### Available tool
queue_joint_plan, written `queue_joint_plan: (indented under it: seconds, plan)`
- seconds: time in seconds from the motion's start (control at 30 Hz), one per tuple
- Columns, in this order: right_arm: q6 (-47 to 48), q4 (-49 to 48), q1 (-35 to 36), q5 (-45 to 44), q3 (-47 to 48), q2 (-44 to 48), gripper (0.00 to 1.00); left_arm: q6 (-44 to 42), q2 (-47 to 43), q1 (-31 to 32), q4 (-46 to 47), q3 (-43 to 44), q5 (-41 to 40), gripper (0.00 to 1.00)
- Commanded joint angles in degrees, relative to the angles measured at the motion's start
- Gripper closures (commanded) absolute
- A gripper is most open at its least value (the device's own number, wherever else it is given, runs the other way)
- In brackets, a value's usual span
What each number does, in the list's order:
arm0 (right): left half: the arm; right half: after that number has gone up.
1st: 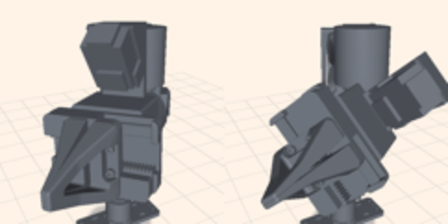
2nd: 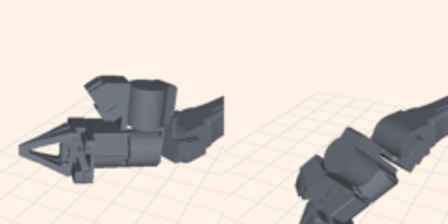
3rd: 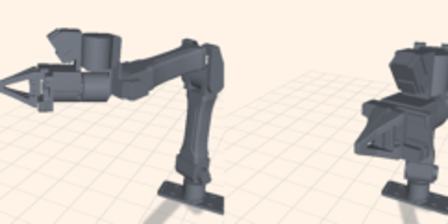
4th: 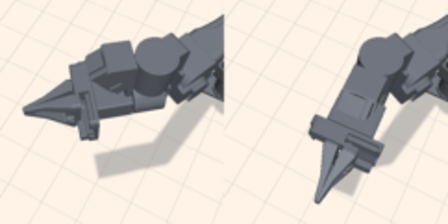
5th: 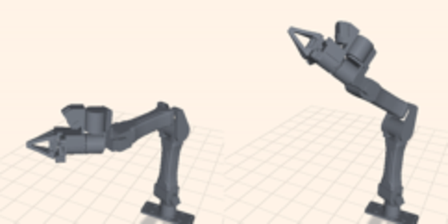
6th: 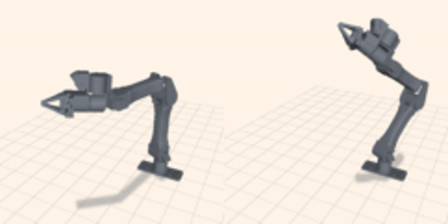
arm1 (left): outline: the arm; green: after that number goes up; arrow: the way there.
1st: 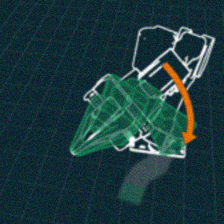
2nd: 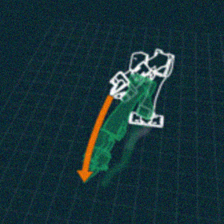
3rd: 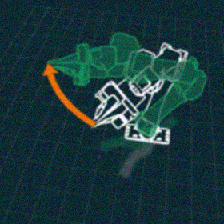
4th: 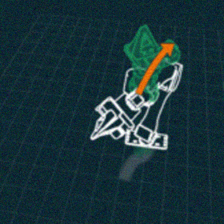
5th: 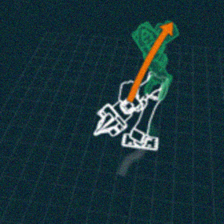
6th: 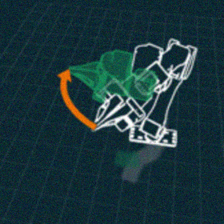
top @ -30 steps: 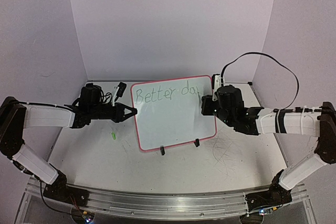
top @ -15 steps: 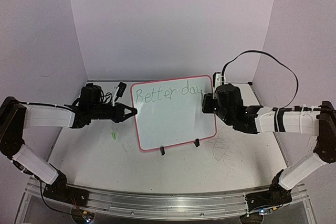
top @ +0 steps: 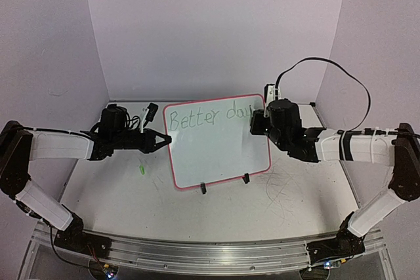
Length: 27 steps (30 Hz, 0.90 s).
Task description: Write a sentence on the whiteboard
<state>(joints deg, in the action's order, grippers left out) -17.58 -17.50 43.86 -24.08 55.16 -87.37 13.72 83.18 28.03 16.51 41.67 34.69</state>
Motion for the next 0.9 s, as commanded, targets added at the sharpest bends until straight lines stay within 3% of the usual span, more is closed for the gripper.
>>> queue_joint_plan:
  seconds: [0.0,0.87]
  plan:
    - [0.05,-0.21,-0.68,0.99,0.39,0.01,1.0,-4.05,0.06,0.71,-2.17,1.61,-5.43,1.0]
    - [-5.79,4.73,3.41,3.04,-8.05,5.21,1.0,-4.13,0.03,0.88,-2.36,1.81,-5.5,1.0]
